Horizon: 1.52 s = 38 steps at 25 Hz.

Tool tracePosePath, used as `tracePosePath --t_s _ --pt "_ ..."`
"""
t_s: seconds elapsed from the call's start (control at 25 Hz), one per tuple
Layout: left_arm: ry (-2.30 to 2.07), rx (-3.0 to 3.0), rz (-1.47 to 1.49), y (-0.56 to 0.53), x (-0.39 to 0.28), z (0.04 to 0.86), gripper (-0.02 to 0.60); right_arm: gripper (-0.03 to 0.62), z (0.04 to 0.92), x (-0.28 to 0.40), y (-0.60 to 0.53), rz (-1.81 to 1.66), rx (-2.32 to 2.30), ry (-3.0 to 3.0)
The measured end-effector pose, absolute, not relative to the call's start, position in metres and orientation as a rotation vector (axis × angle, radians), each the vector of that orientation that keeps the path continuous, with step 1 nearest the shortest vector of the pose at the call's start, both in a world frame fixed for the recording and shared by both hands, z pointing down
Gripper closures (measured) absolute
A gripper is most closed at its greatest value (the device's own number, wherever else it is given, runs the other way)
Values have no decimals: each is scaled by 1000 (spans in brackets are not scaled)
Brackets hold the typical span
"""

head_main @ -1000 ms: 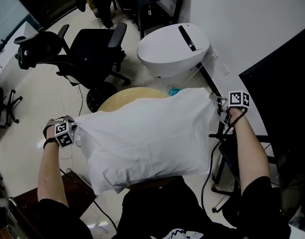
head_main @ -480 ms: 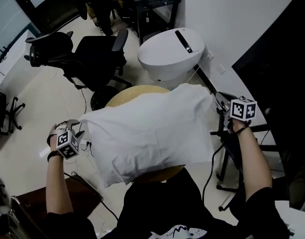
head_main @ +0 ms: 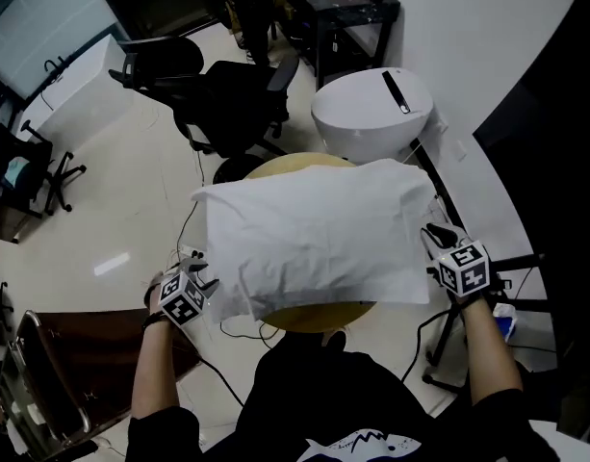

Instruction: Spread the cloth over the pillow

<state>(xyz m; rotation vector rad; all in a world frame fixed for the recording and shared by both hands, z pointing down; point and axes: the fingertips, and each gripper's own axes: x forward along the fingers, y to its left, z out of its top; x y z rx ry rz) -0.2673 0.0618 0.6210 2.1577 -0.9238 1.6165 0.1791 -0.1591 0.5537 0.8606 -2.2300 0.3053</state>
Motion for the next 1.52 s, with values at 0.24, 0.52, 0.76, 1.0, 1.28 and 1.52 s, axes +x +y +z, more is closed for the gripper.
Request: tracePosePath --t_s 0.24,0.52,0.76,1.0,1.28,1.52 --pt "-1022 2011 1548 117 -249 650 419 476 584 181 -102 222 781 -2175" --pt "-1185 1908 1556 124 -249 672 417 411 633 190 -65 101 683 -2037" --pt "-1285 1815 1529 135 -257 677 417 388 672 199 -49 71 598 -1955" --pt "-1263 1800 1504 142 -255 686 494 407 681 203 -49 76 593 -1921" --pt "-1269 1812 1550 150 -258 670 581 579 663 210 -49 25 660 -1937" --pt "-1283 1805 1604 161 -267 652 581 580 654 216 -47 5 650 -1949"
